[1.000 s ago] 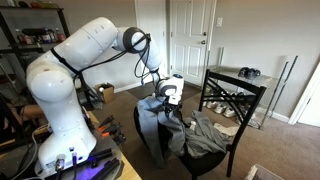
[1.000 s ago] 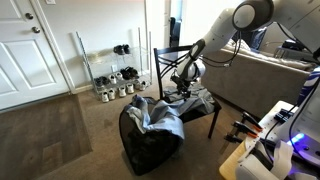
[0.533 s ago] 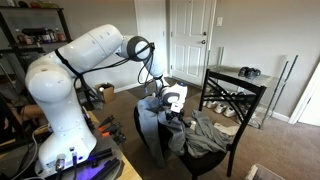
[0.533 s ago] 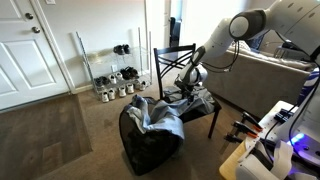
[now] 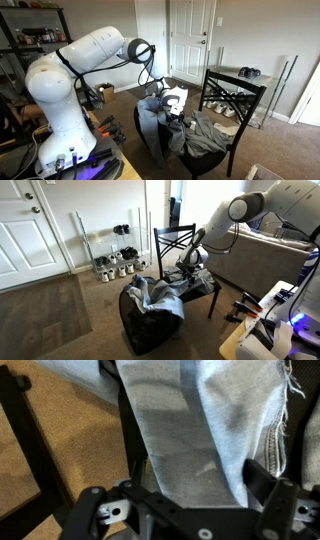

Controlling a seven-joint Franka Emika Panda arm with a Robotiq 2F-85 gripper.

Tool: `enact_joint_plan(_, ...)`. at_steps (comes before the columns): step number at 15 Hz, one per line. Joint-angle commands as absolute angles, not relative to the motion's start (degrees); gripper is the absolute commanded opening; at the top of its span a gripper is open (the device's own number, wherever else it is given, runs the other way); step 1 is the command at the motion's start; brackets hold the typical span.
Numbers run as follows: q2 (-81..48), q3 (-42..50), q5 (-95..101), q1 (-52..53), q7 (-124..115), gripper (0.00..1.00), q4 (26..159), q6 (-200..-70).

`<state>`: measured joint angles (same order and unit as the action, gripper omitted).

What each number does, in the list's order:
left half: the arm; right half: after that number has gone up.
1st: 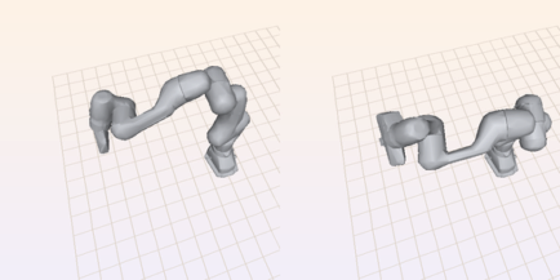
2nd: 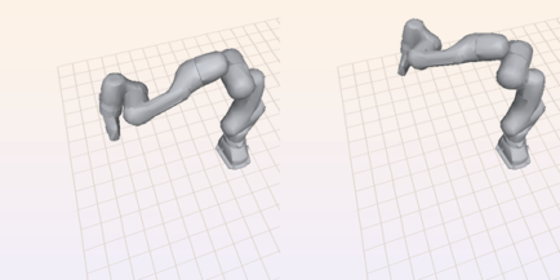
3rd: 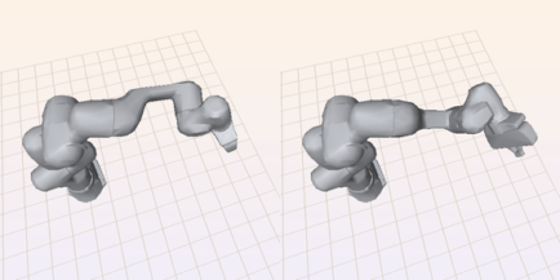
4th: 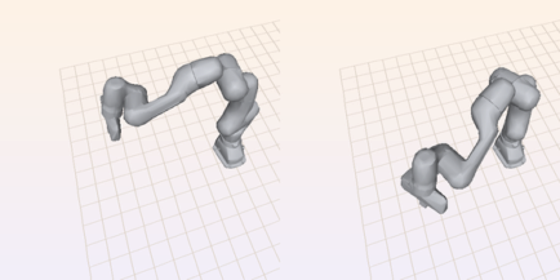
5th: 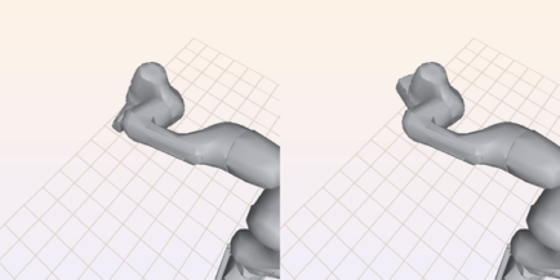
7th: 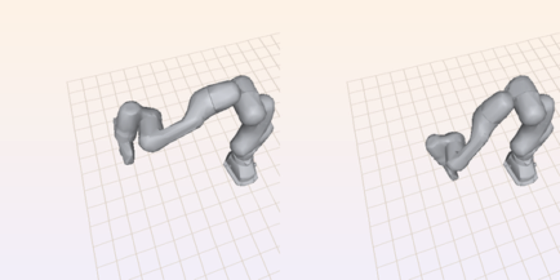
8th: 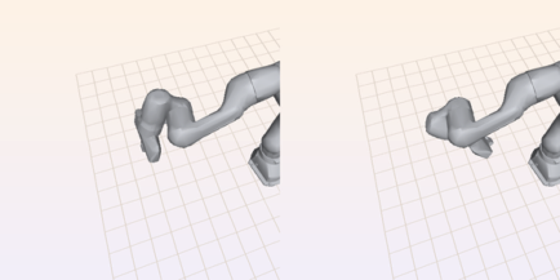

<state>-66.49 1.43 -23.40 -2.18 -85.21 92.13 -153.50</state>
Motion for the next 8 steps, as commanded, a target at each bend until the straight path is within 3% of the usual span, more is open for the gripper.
enact_joint_plan(1,-66.6,1.2,-24.9,-1.9,-86.6,1.0,92.3,-154.1)
enact_joint_plan(8,-67.6,1.8,-24.2,-1.6,-86.3,1.0,91.8,-156.7)
